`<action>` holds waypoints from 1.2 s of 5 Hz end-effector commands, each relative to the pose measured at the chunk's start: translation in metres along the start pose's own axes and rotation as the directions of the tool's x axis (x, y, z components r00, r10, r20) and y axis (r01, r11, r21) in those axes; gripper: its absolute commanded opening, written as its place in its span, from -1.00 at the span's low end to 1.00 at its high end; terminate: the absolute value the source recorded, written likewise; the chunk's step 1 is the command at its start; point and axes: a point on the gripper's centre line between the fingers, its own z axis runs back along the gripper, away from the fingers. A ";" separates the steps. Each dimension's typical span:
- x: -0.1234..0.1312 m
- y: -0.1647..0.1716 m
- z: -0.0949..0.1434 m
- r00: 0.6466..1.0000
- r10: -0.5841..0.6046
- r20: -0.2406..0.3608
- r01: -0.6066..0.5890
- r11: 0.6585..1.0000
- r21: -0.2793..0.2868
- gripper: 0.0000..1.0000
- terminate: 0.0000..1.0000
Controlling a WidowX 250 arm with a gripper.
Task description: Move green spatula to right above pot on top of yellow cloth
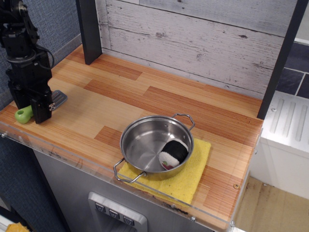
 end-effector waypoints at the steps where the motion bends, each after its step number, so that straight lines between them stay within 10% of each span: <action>1: 0.011 -0.011 0.025 0.998 0.056 -0.013 -0.056 0.998 -0.040 -1.00 -1.00; 3: 0.077 -0.078 0.113 0.917 0.347 0.195 -0.331 0.937 -0.110 -1.00 -1.00; 4: 0.124 -0.122 0.129 0.932 0.284 0.225 -0.256 0.956 -0.143 -1.00 -1.00; 6: 0.166 -0.221 0.105 0.973 0.142 0.181 -0.121 0.986 -0.118 -1.00 -1.00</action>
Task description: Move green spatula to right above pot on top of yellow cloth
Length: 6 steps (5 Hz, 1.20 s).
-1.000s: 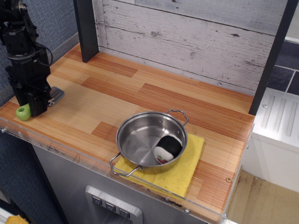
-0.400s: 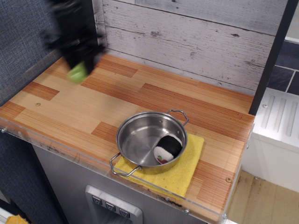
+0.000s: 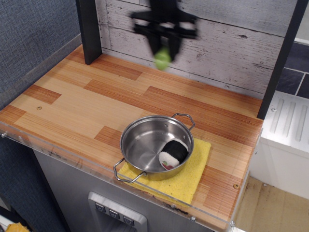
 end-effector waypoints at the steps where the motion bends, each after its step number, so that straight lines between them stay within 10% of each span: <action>1: -0.010 -0.064 -0.017 0.995 -0.100 -0.010 0.101 0.994 0.047 -1.00 -1.00; 4: -0.019 -0.058 -0.071 0.990 -0.083 -0.111 0.095 0.989 0.109 -1.00 -1.00; 5: -0.022 -0.058 -0.078 0.988 -0.068 -0.135 0.083 0.990 0.111 1.00 -1.00; 6: -0.017 -0.063 -0.061 0.994 -0.075 -0.083 0.082 0.993 0.087 1.00 -1.00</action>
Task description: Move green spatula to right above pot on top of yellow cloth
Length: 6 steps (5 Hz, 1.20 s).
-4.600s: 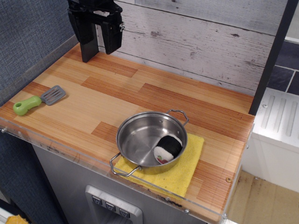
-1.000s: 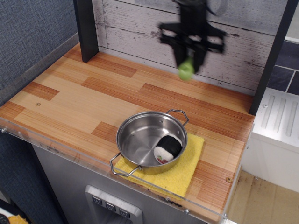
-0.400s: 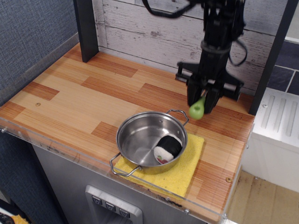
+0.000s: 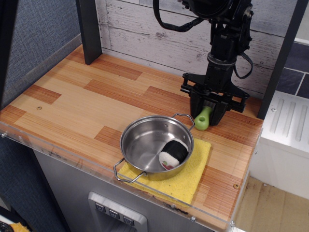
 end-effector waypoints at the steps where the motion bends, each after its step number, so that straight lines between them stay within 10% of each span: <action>1: 0.004 -0.005 0.063 0.987 -0.013 0.163 0.021 0.998 -0.053 1.00 -1.00; 3: -0.014 0.051 0.139 0.957 0.030 0.287 -0.005 0.996 -0.088 1.00 -1.00; 6: -0.046 0.119 0.130 0.971 -0.012 0.239 0.022 0.999 -0.041 1.00 -1.00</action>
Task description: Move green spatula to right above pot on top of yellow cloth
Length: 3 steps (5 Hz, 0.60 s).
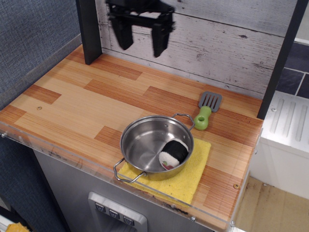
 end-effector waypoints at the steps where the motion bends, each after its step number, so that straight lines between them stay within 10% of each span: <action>1: -0.011 -0.008 0.026 0.996 -0.036 0.078 0.032 0.998 0.058 1.00 -1.00; 2: -0.011 -0.008 0.026 0.996 -0.036 0.078 0.032 0.998 0.058 1.00 -1.00; 3: -0.011 -0.008 0.026 0.996 -0.036 0.078 0.032 0.998 0.058 1.00 1.00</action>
